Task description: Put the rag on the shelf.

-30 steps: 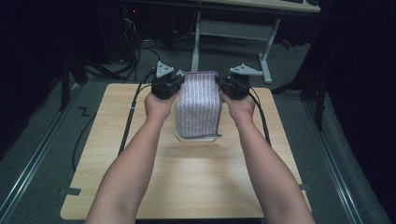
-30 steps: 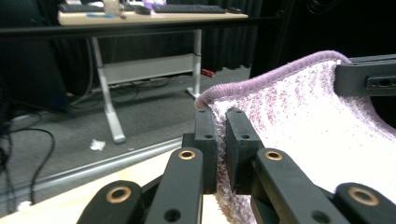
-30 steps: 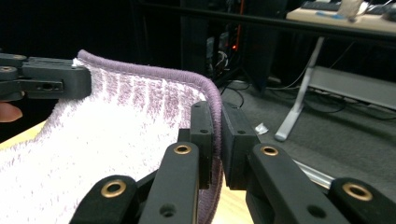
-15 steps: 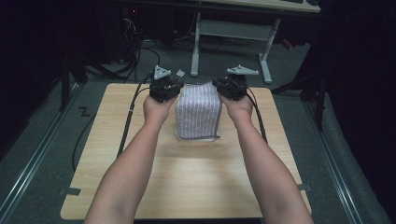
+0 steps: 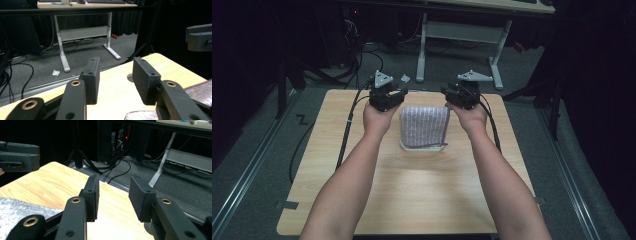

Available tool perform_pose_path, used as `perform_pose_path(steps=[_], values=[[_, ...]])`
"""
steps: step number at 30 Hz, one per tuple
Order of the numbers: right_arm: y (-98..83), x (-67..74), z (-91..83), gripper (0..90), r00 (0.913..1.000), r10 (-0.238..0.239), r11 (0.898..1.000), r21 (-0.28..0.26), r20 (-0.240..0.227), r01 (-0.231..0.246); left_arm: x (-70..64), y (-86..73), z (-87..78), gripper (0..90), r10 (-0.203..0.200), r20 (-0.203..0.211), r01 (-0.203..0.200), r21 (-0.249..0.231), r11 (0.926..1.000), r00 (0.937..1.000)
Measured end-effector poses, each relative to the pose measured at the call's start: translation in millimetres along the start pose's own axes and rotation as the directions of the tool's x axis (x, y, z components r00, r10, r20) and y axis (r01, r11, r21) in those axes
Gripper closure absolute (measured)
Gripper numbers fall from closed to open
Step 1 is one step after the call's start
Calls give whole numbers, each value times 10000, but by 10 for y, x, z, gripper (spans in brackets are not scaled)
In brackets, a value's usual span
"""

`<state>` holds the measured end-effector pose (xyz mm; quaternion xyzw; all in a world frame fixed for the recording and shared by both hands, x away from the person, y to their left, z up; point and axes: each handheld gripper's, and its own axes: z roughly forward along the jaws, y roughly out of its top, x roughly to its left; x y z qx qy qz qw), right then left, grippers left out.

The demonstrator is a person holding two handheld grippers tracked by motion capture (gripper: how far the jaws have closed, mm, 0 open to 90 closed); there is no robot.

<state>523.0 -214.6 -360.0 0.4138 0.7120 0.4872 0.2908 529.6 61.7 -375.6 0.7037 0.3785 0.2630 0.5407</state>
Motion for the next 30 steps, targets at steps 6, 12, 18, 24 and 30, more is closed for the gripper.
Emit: perform_pose_path(steps=[6,12,18,24,30], values=[[-40,-36,-81,600,10000,-1,10000,46,68,1,-19,19,-86,561,66,-82,-68,-240,9997,9999],[-106,-58,-207,581,9999,92,9999,-54,63,-92,-20,-39,-188,549,145,-162,-146,-77,9999,9998],[-191,-34,-362,541,9999,-77,10000,-63,120,78,-21,-149,-336,531,93,-311,-97,-143,9999,9995],[-282,6,-558,517,9991,-298,9994,-171,295,303,25,-285,-586,519,-55,-506,40,-301,9995,9987],[-457,41,-742,511,9979,-455,9988,-150,454,462,10,-502,-827,502,-19,-540,5,-256,9997,9985]])
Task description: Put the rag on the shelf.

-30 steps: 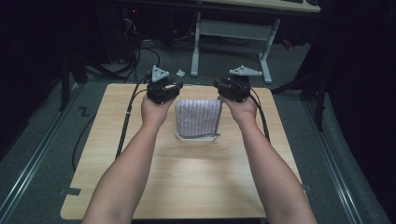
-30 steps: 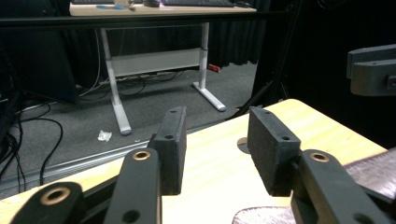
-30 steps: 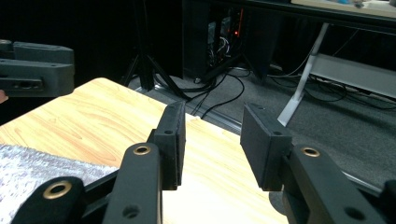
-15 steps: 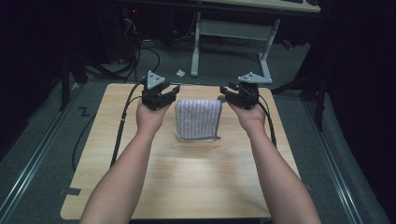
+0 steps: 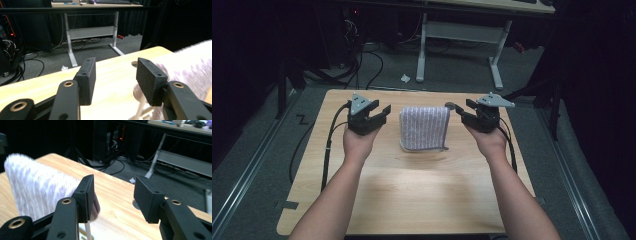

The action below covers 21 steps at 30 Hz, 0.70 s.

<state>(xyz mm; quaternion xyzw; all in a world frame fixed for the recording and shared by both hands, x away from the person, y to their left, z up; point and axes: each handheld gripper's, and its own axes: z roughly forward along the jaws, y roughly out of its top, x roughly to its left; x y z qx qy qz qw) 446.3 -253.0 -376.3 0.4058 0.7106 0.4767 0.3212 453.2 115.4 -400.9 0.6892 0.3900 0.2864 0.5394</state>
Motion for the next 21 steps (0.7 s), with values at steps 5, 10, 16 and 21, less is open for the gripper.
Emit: perform_pose_path(steps=[5,10,16,21], values=[[-208,62,-145,494,9998,-205,9998,22,-47,206,-13,-196,-173,493,-1,135,-1,163,9999,9999],[-411,124,-240,489,9988,-479,9986,209,-44,480,-31,-414,-294,483,28,199,-37,439,9990,9998],[-701,177,-325,475,9989,-462,9982,388,-114,466,-52,-673,-387,478,42,369,-72,822,9966,9993],[-955,214,-350,463,9995,-268,9973,673,-194,280,-71,-900,-469,453,71,513,-136,1268,9918,9987]])
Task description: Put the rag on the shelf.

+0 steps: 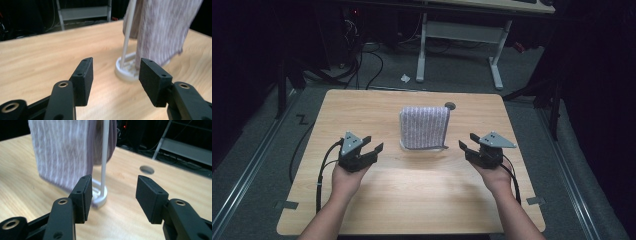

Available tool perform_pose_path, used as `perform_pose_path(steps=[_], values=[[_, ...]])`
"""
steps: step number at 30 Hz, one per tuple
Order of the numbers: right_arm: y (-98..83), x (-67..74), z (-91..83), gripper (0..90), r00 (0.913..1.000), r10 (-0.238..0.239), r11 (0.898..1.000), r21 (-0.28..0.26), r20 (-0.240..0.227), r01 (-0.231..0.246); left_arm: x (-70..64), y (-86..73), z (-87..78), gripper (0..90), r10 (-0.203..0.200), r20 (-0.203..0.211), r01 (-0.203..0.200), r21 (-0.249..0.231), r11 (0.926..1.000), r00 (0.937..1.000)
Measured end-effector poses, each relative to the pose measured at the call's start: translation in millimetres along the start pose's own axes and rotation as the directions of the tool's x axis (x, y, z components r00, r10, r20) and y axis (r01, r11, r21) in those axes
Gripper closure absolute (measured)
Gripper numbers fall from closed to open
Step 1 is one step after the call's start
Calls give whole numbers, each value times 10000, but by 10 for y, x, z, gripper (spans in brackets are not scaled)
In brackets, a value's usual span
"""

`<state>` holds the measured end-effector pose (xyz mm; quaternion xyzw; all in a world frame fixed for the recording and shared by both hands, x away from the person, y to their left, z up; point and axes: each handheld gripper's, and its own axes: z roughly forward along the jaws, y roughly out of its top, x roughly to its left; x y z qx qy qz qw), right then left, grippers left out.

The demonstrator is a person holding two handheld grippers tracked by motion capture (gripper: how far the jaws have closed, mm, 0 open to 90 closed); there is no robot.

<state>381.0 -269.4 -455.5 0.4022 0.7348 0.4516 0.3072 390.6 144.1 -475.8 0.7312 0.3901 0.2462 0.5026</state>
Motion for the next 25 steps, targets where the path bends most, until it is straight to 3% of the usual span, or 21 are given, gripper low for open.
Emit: perform_pose_path(steps=[4,7,9,10,12,13,14,16,19,20,22,25], values=[[-206,37,-7,457,9999,98,9996,270,-26,-97,-6,-171,-47,439,-135,117,127,719,9973,9998],[-392,70,-19,433,9992,379,9958,833,-119,-368,-25,-321,-107,431,-143,218,114,1279,9917,9997],[-466,94,-36,444,9992,403,9939,1027,-81,-392,-32,-364,-133,427,-210,293,167,1417,9898,9993],[-466,94,-36,444,9992,403,9939,1027,-81,-392,-45,-409,-170,427,-392,436,317,1615,9864,9983],[-564,121,-83,461,9987,499,9913,1210,109,-509,-95,-552,-267,430,-1045,977,869,1700,9816,9897],[-609,123,-108,464,9983,563,9911,1201,162,-579,-123,-613,-302,429,-1079,1035,866,1920,9776,9888],[-685,125,-152,468,9960,857,9890,1187,236,-879,-150,-636,-325,426,-689,840,474,2349,9709,9941],[-825,125,-196,447,9931,1147,9811,1542,253,-1172,-149,-647,-357,401,-105,375,12,2406,9706,9992],[-890,122,-223,431,9961,797,9816,1711,387,-852,-36,-664,-350,396,-1097,483,952,2385,9665,9928],[-887,118,-224,424,9955,858,9806,1733,392,-914,-16,-661,-352,395,-1224,479,1078,2371,9655,9913],[-868,128,-211,413,9950,955,9812,1656,299,-992,-17,-658,-355,391,-1161,353,1051,2293,9677,9926],[-862,155,-198,408,9968,762,9825,1688,227,-789,-38,-668,-331,385,-1236,469,1088,2421,9641,9912]])
